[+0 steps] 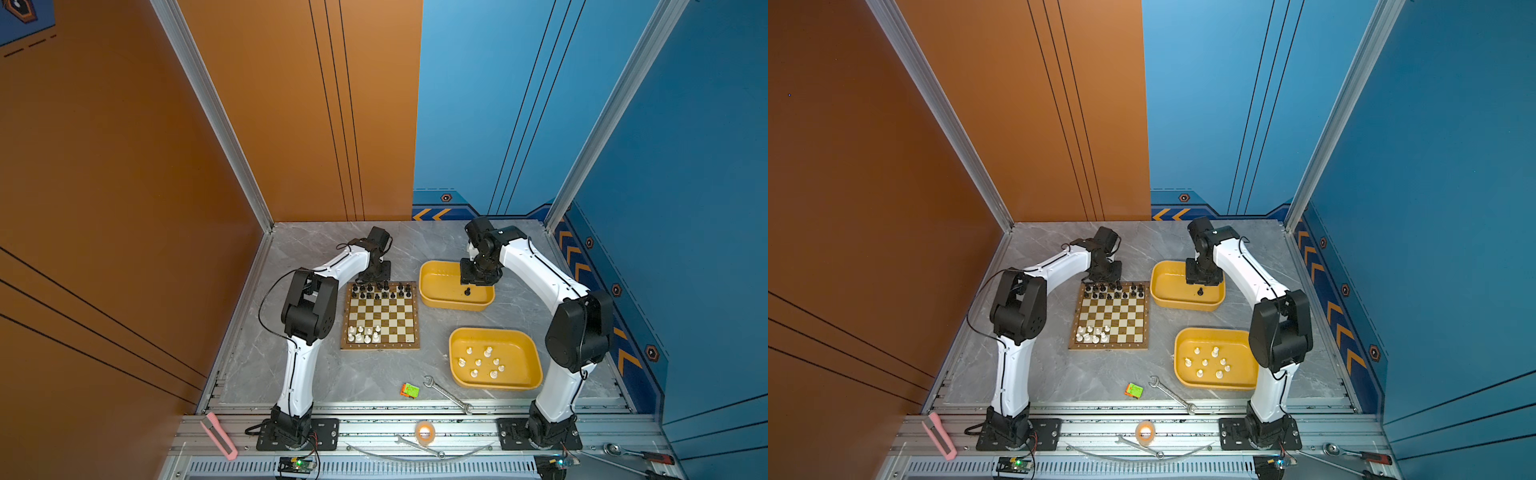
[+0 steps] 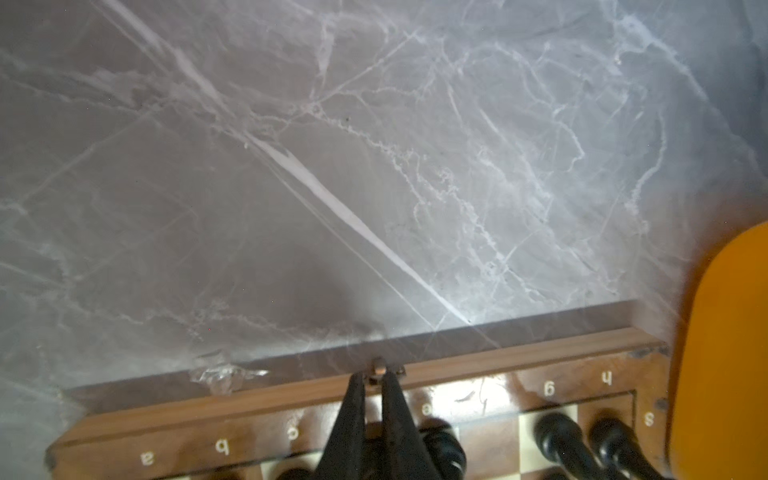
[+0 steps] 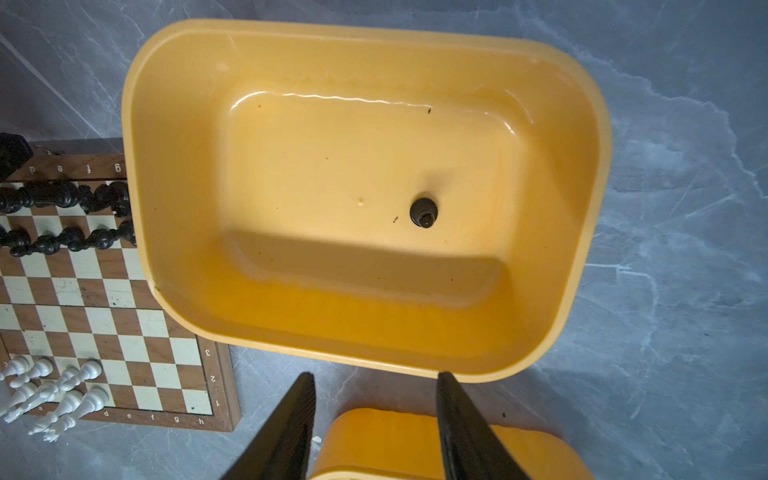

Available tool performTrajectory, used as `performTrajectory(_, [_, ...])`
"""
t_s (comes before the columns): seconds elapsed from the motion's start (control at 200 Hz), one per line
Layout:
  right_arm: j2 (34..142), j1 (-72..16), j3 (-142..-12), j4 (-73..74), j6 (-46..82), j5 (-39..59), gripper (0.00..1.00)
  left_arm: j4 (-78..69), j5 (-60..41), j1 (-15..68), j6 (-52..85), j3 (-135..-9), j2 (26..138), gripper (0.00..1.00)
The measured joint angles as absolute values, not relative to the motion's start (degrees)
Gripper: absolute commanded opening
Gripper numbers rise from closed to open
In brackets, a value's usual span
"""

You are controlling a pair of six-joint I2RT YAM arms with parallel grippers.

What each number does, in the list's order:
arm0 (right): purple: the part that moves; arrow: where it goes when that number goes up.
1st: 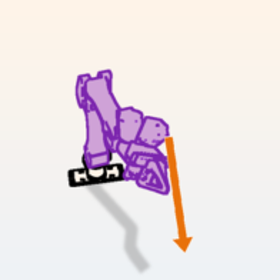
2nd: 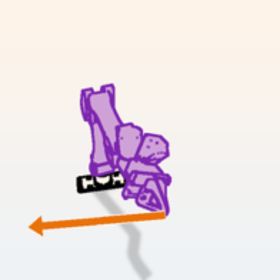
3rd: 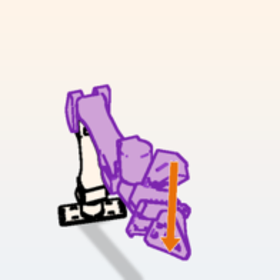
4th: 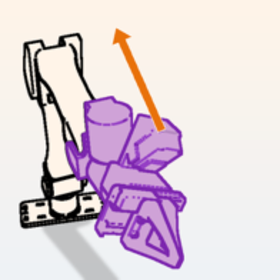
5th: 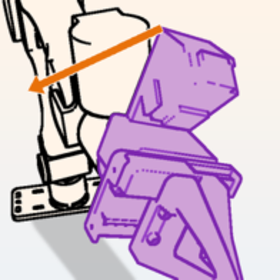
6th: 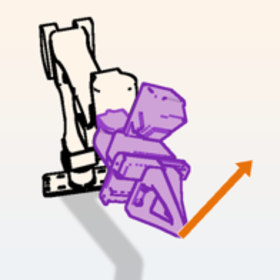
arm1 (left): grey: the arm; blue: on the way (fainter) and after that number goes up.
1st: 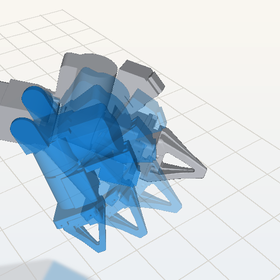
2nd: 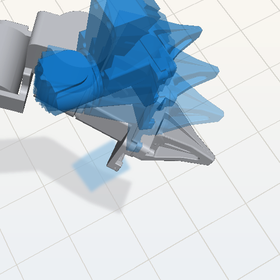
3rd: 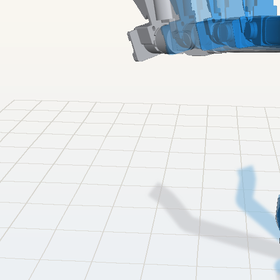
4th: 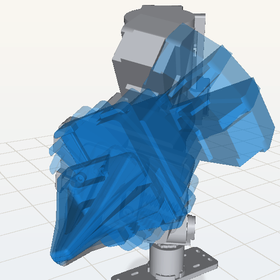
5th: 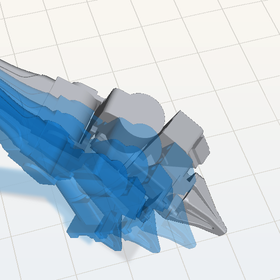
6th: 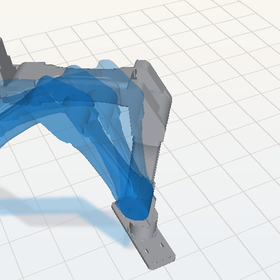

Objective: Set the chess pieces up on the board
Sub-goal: 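Lower the right gripper toward the last black pawn while the left gripper hovers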

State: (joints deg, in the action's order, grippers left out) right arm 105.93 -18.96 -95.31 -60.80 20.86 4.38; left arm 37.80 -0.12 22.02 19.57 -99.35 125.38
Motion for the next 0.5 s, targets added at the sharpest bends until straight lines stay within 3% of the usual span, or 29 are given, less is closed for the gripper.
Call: performTrajectory(0.501, [105.93,-18.35,-95.31,-60.82,20.84,4.86,0.51,38.59,-0.1,21.91,19.55,-99.09,125.38,0.15])
